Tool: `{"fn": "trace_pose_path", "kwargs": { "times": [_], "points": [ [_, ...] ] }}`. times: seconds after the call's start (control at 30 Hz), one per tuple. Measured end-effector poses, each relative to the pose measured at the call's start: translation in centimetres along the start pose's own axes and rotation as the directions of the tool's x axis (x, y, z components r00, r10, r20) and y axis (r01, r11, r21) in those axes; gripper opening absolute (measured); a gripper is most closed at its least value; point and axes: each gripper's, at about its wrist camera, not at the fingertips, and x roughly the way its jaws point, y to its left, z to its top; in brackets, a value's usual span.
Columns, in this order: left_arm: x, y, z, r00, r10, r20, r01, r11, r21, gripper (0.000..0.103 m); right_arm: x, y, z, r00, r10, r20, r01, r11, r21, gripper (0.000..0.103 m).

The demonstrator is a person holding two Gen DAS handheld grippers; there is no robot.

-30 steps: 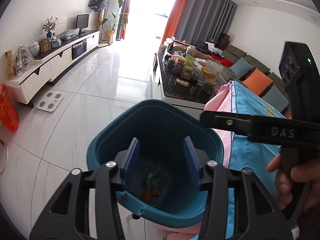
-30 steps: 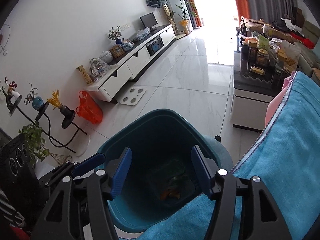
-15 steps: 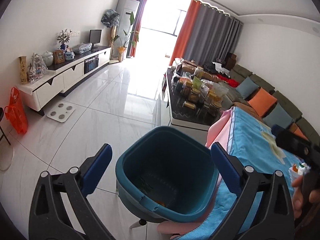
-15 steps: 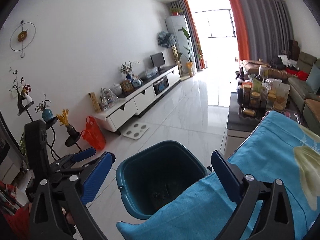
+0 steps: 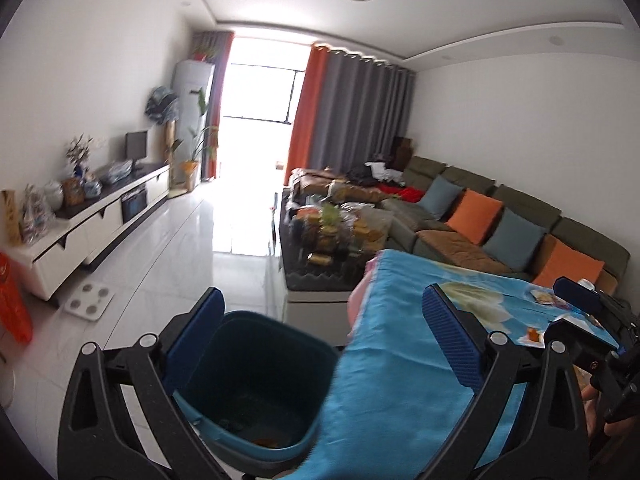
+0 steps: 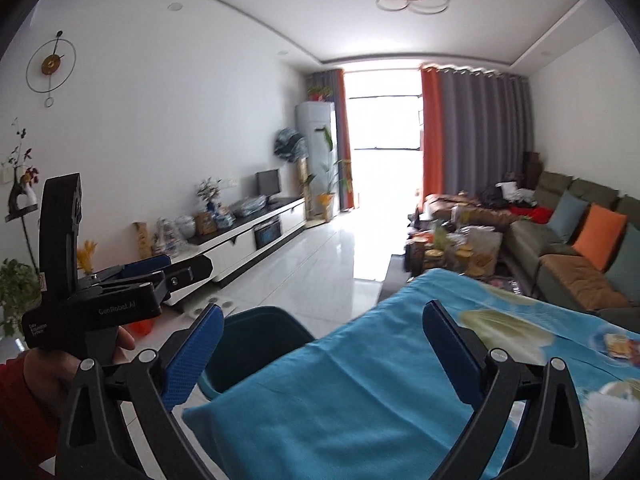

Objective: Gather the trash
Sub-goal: 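Bring both tools back over the trash pile on the table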

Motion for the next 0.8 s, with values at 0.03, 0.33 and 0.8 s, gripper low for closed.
{"fn": "trace_pose_path", "kwargs": {
  "times": [0.03, 0.33, 0.8],
  "points": [
    [-0.1, -1.4, 0.0, 1.000, -0.027, 0.005, 0.027, 1.000, 0.016, 0.097, -1.0, -0.6, -0.3, 0.999, -0.034, 0.016, 0.034, 0.999, -0.001, 0.096],
    [-0.8, -11.3, -1.5, 0.979, -0.204, -0.014, 0.205, 0.973, 0.104, 0.097, -7.6, -3.8, -3.2, 0.967, -0.246, 0.069, 0.248, 0.969, -0.014, 0.096],
    [0.1, -21.3, -8.1, 0.891, -0.412, -0.191, 0.444, 0.879, 0.174, 0.097, -13.0, -7.5, -10.9, 0.816, -0.573, -0.079, 0.576, 0.818, 0.013, 0.096]
  ]
}}
